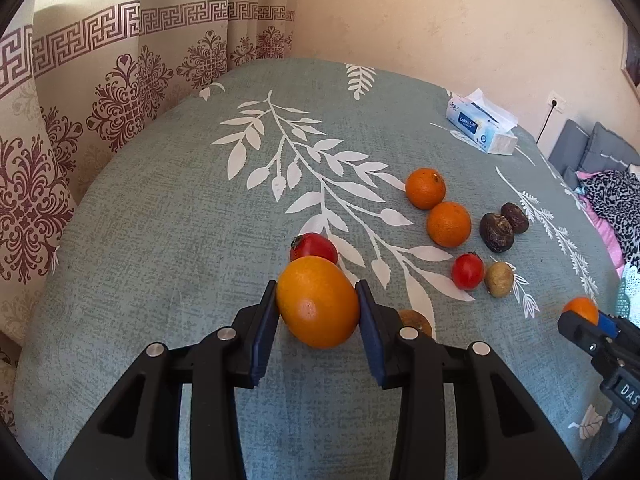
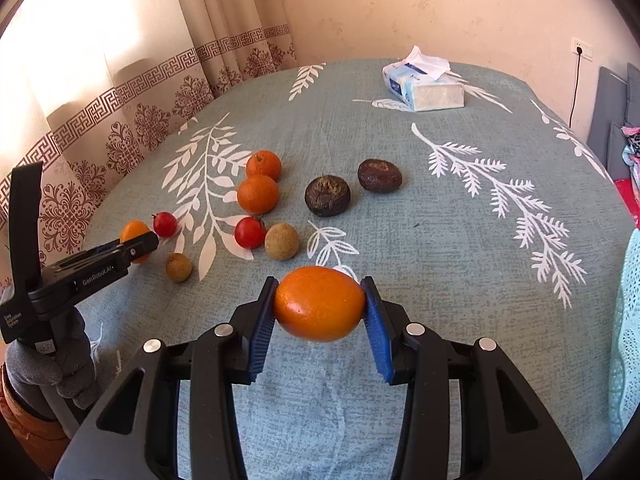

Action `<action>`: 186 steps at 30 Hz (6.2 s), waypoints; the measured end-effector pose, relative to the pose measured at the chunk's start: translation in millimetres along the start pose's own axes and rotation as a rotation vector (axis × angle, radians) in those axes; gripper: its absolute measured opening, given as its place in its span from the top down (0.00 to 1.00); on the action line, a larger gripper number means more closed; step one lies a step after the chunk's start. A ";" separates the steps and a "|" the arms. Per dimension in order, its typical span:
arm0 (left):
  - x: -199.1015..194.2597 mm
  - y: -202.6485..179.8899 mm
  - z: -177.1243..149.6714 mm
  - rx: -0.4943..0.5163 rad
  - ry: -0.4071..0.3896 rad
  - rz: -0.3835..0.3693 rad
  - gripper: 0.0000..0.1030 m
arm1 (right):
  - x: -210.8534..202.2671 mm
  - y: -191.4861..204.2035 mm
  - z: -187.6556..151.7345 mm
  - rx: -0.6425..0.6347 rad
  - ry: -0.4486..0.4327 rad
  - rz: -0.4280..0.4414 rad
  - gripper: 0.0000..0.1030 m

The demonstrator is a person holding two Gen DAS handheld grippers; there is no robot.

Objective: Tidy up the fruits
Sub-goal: 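Close the right gripper on the large orange while the left gripper grasps another orange, then carry both oranges to the blue basket and open the right gripper over it, then lower the left gripper's orange into the basket and open it, then move the left gripper back to the fruit toward the red tomato, then close the left gripper on the red tomato and lift it, then grasp a tangerine with the right gripper while the left gripper holds the tomato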

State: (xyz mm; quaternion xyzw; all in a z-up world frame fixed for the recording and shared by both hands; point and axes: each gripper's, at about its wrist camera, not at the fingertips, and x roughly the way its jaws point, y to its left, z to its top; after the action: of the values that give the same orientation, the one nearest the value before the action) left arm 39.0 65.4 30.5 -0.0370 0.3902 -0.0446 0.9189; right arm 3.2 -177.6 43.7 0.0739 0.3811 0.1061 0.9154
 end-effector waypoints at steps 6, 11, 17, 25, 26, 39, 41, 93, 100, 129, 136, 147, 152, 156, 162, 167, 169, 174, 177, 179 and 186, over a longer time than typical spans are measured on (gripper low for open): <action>-16.7 -1.4 -4.8 -0.003 -0.012 -0.004 0.63 | -34.1 -7.6 5.4 0.010 -0.070 -0.022 0.58; -37.7 -9.0 -7.0 0.006 -0.033 -0.015 0.62 | -67.0 -30.3 5.6 0.049 -0.131 -0.099 0.58; -62.0 -27.4 -8.3 0.036 -0.062 -0.048 0.62 | -103.2 -82.2 -8.9 0.148 -0.168 -0.223 0.58; -82.6 -77.1 -8.1 0.129 -0.084 -0.093 0.62 | -143.9 -157.1 -44.5 0.317 -0.196 -0.321 0.58; -84.0 -84.4 -8.1 0.141 -0.082 -0.103 0.62 | -146.2 -164.1 -48.4 0.333 -0.196 -0.327 0.58; -95.3 -191.7 -9.5 0.305 -0.042 -0.259 0.62 | -184.4 -206.5 -77.7 0.476 -0.298 -0.389 0.44; -97.2 -212.2 -10.1 0.335 -0.036 -0.296 0.62 | -194.4 -209.5 -80.8 0.498 -0.336 -0.409 0.42; -92.5 -300.7 -5.3 0.383 -0.134 -0.531 0.09 | -261.1 -171.5 -105.0 0.441 -0.728 -0.737 0.03; -104.7 -267.3 8.6 0.347 -0.175 -0.482 0.09 | -252.4 -160.4 -94.8 0.398 -0.690 -0.676 0.03; -39.9 -3.8 50.4 -0.010 -0.124 -0.070 0.08 | -158.1 -74.2 -19.2 0.266 -0.449 -0.344 0.03; 0.8 6.2 40.7 0.008 -0.051 -0.020 0.08 | -126.7 -67.1 -19.4 0.236 -0.366 -0.316 0.03; 51.7 9.6 32.0 0.010 0.070 0.013 0.41 | -74.6 -43.7 -1.7 0.163 -0.253 -0.246 0.03; 48.9 10.8 30.4 0.013 0.056 0.013 0.69 | -48.4 -29.9 12.5 0.127 -0.207 -0.182 0.03; 39.9 12.7 29.5 0.002 0.026 0.001 0.72 | -21.9 -13.3 24.6 0.085 -0.163 -0.117 0.03; 22.6 19.5 35.9 -0.009 -0.027 -0.019 0.72 | 16.6 26.4 43.0 -0.036 -0.122 -0.053 0.03; 1.9 35.6 50.5 -0.054 -0.075 -0.036 0.72 | 49.1 57.6 57.9 -0.109 -0.083 -0.009 0.08; -7.3 43.4 55.7 -0.079 -0.096 -0.038 0.72 | 63.2 68.4 63.3 -0.138 -0.057 -0.002 0.20; -25.5 53.9 64.2 -0.113 -0.137 -0.051 0.72 | 100.3 82.4 74.2 -0.177 0.001 -0.032 0.32; -29.5 55.9 66.2 -0.120 -0.143 -0.055 0.72 | 116.6 79.7 77.3 -0.172 0.029 -0.052 0.37; -30.2 57.3 66.6 -0.125 -0.141 -0.058 0.72 | 125.1 76.9 77.3 -0.168 0.049 -0.064 0.40; -30.6 55.4 65.8 -0.123 -0.139 -0.059 0.72 | 136.1 68.5 74.7 -0.157 0.096 -0.062 0.60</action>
State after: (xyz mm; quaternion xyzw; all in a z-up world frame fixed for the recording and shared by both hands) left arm 68.2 126.0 92.2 -0.1080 0.3263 -0.0449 0.9380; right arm 140.6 -81.3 17.8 -0.0150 0.4172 0.1107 0.9019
